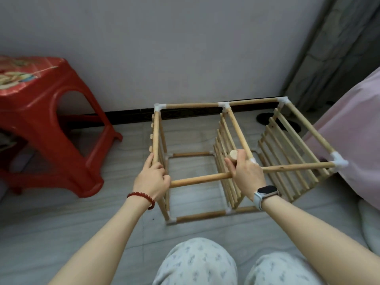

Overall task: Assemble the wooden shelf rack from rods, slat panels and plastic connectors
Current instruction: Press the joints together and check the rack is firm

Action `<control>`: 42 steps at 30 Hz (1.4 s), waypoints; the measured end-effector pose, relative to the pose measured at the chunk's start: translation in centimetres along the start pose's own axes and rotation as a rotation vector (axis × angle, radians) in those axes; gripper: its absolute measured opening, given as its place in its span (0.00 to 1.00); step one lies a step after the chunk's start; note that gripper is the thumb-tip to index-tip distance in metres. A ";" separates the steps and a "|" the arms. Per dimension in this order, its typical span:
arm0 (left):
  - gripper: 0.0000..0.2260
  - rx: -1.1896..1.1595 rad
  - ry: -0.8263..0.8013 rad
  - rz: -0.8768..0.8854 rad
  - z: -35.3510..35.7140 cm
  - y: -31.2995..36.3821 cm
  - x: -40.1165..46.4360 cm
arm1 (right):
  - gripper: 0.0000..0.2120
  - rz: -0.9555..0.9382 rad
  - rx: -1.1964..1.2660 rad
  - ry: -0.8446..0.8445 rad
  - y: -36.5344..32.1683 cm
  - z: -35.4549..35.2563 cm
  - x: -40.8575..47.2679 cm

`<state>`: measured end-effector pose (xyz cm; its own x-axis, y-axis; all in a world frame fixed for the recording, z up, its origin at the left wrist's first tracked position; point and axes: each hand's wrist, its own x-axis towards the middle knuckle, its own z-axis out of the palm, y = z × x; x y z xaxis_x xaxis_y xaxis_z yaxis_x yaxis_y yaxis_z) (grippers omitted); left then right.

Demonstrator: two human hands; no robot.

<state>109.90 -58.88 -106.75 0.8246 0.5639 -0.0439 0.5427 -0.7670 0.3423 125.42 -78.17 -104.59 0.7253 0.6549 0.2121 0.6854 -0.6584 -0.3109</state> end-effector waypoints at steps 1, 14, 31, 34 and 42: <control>0.16 0.045 0.001 -0.025 -0.4 0.2 -0.6 | 0.19 -0.038 0.033 0.028 0.2 0.1 0.3; 0.16 0.423 -0.088 0.597 -3.7 -0.6 -3.5 | 0.14 0.048 0.237 -0.042 2.3 0.7 6.7; 0.20 0.272 -0.312 0.651 5.1 18.3 1.6 | 0.06 0.206 0.516 -0.033 9.7 -7.0 -3.3; 0.18 0.158 -0.350 0.683 7.2 22.8 2.4 | 0.06 0.237 0.314 0.026 12.1 -9.9 -4.8; 0.15 0.253 -0.185 0.775 8.6 24.7 3.2 | 0.13 0.209 0.132 0.461 13.8 -15.6 -3.3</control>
<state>127.34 -78.69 -106.54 0.9800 -0.1943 -0.0436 -0.1881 -0.9749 0.1188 133.43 -95.23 -95.09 0.8190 0.2637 0.5096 0.5308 -0.6856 -0.4983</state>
